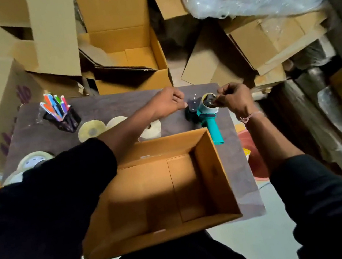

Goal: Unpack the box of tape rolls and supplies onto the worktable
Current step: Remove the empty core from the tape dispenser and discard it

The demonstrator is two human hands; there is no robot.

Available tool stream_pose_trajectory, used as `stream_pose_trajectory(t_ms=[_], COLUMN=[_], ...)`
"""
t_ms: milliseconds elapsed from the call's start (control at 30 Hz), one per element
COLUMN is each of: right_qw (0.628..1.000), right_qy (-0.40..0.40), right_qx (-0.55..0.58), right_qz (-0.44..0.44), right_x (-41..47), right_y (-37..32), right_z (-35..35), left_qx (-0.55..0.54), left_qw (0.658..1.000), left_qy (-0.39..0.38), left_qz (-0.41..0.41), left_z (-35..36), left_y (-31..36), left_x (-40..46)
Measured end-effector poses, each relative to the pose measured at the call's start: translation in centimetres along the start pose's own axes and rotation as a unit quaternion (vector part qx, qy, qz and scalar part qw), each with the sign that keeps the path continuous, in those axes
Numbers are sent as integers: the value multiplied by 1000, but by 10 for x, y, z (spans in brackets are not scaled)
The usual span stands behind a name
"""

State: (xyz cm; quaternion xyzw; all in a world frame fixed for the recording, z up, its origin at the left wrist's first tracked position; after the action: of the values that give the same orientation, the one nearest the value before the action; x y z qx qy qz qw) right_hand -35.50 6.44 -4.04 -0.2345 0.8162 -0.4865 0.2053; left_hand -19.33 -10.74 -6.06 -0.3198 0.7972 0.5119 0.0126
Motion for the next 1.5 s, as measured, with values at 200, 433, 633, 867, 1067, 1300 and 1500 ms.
stream_pose_trajectory(t_ms=[200,433,633,867,1067,1300,1500], right_qw=[997,958,950,940,931,923,921], right_qy=[-27,-109,-189,-179,-174,-185,-188], right_qx=[-77,-259,-242,-269,-285,-291,-266], right_qz=[11,-53,-55,-107,-148,-171,-213], right_x=[54,100,120,120,118,117,118], right_y=[61,90,105,96,88,87,80], right_z=[-2,31,59,61,56,54,46], left_qx=[184,173,187,159,166,203,224], left_qw=[979,971,968,968,961,950,949], left_qy=[-11,28,14,19,41,32,23], left_qz=[-86,-162,-169,-193,-216,-234,-223], left_z=[58,92,109,106,105,104,106], left_y=[-3,-33,-40,-45,-44,-41,-36], left_x=[69,112,134,141,139,136,137])
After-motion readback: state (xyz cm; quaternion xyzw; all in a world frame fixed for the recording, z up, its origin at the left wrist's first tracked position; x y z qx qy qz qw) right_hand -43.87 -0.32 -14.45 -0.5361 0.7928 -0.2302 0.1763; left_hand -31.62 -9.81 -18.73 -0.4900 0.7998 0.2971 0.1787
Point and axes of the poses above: each hand's wrist, its own x-axis towards the middle knuckle, its own z-axis out of the palm, y = z × x, the point moved 10 cm from there along x, towards the middle knuckle, and after that the axes turned 10 degrees about -z, right-handed, at the moved point
